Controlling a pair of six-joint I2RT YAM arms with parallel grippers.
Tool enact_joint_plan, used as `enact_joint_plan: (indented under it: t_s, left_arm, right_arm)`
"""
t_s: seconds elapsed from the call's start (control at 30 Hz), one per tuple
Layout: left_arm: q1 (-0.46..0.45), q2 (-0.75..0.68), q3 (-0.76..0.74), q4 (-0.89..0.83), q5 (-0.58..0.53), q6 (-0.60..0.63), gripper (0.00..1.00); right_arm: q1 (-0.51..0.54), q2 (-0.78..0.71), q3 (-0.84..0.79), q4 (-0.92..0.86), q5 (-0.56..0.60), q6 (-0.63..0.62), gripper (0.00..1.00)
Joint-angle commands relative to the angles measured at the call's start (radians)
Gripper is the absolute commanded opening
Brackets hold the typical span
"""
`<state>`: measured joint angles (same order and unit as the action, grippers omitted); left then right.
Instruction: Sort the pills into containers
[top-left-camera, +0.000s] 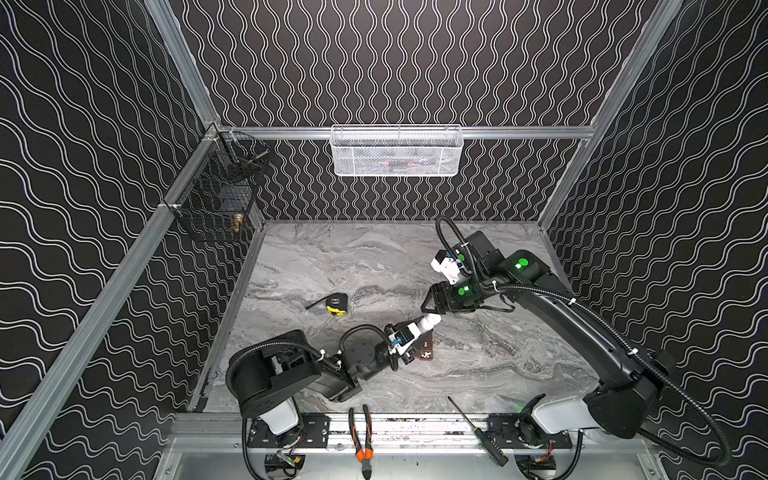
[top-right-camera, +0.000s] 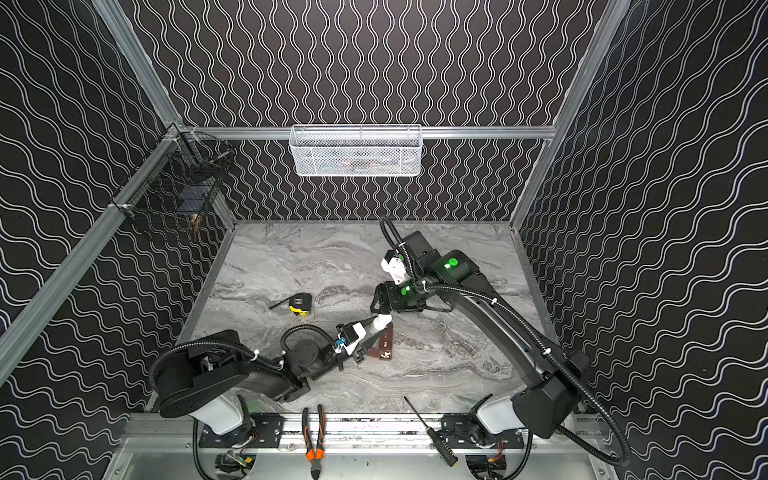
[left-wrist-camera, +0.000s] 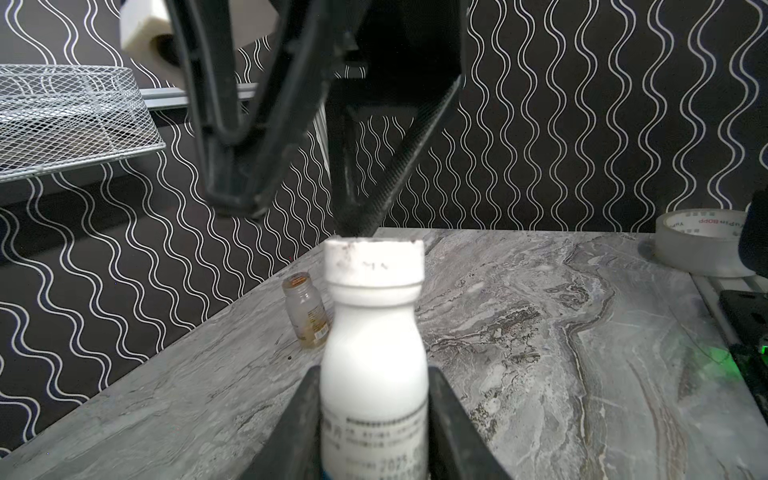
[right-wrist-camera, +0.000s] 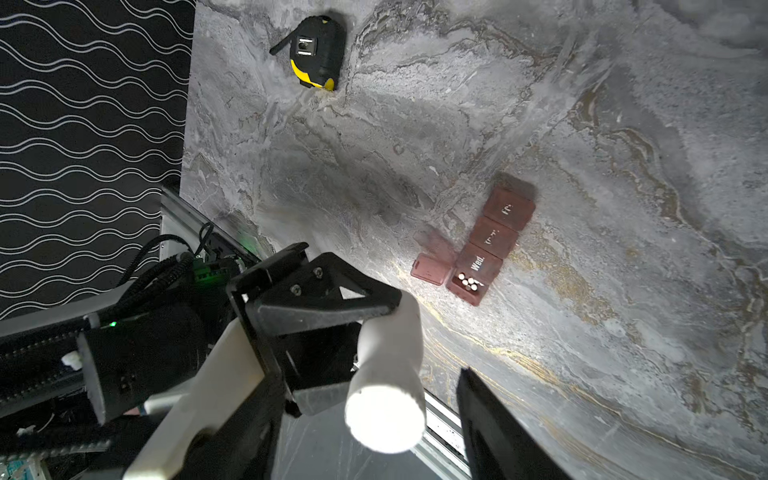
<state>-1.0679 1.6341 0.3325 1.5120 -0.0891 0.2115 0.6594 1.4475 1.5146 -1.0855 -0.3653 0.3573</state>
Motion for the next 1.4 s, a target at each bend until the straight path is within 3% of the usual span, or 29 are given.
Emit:
enact_joint_plan:
  t_s: [0.0,0.9,1.2,1.37]
  left_arm:
    - [0.000,-0.003,0.001,0.037,0.010,-0.003,0.00]
    - [0.005,0.010,0.013,0.038,0.004,0.008,0.00]
    - [0.005,-0.008,0.002,0.037,0.020,-0.005,0.00]
    - [0.005,-0.021,-0.008,0.038,0.028,-0.015,0.00]
  right_arm:
    - [0.002,0.003,-0.004,0.005,-0.030,-0.015,0.68]
    - [0.029,-0.112,-0.096,0.013,-0.132,-0.003,0.62]
    - [0.029,-0.076,-0.052,-0.022,0.067,-0.006,0.62]
    - [0.034,-0.037,-0.034,-0.062,0.076,-0.063,0.56]
